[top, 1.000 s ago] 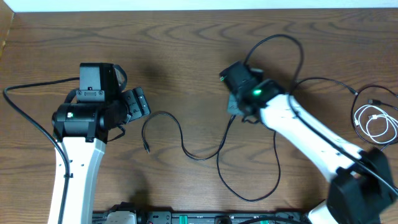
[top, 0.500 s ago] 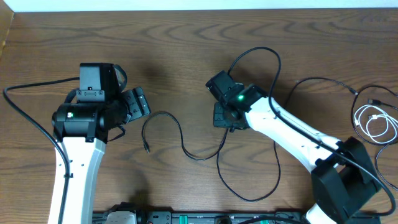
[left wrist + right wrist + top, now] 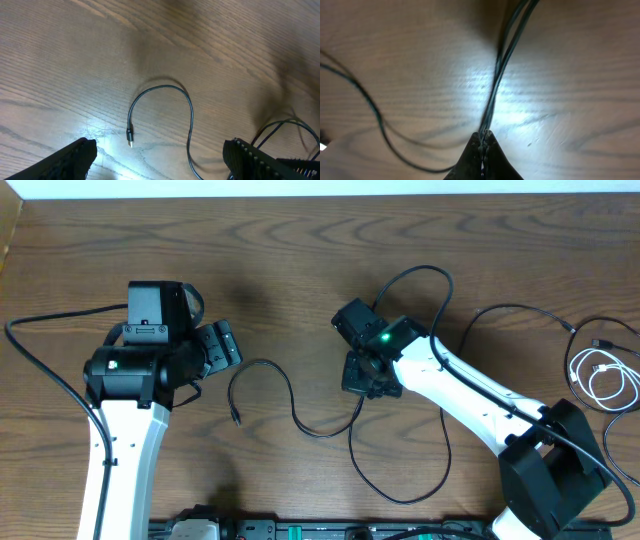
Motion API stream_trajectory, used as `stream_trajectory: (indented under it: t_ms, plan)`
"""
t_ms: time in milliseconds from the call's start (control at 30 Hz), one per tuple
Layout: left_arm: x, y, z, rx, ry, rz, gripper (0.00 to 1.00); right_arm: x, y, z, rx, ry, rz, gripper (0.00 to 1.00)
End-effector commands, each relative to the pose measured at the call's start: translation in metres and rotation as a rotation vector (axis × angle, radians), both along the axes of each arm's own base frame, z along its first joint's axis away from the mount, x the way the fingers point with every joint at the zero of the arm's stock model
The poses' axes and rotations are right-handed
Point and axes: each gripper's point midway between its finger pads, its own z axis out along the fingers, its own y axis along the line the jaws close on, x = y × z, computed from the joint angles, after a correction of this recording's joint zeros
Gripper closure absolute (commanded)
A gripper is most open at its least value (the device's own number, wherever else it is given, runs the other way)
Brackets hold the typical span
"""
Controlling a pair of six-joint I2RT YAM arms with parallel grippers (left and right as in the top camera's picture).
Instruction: Untangle cables
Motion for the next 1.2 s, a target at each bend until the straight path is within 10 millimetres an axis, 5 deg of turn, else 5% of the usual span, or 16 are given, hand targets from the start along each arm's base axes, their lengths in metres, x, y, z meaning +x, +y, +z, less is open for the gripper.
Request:
stream_trajectory:
  t_ms: [0, 167, 233, 333, 967, 1067, 1167]
  plan:
    - [0.001, 0.001, 0.003, -0.004, -0.006, 0.008, 0.14, -0.013, 0.007, -0.003, 0.031, 0.073, -0.055, 0.99]
    - [0.002, 0.001, 0.003, -0.004, -0.006, 0.008, 0.14, -0.008, 0.001, -0.005, -0.014, 0.037, -0.067, 0.95]
    - [0.002, 0.001, 0.003, -0.004, -0.006, 0.008, 0.14, -0.007, -0.002, -0.008, -0.053, 0.018, -0.071, 0.52]
    - [0.001, 0.001, 0.003, -0.004, -0.006, 0.008, 0.14, -0.012, 0.001, -0.015, -0.070, 0.034, -0.072, 0.33]
    - [0.001, 0.001, 0.002, -0.004, -0.003, 0.008, 0.14, -0.036, 0.014, -0.076, -0.192, 0.113, -0.106, 0.38]
    - [0.001, 0.001, 0.002, -0.004, -0.003, 0.008, 0.14, -0.036, 0.014, -0.079, -0.197, 0.113, -0.122, 0.44]
    - [0.001, 0.001, 0.002, -0.004, -0.003, 0.008, 0.14, -0.037, 0.014, -0.081, -0.202, 0.118, -0.120, 0.83]
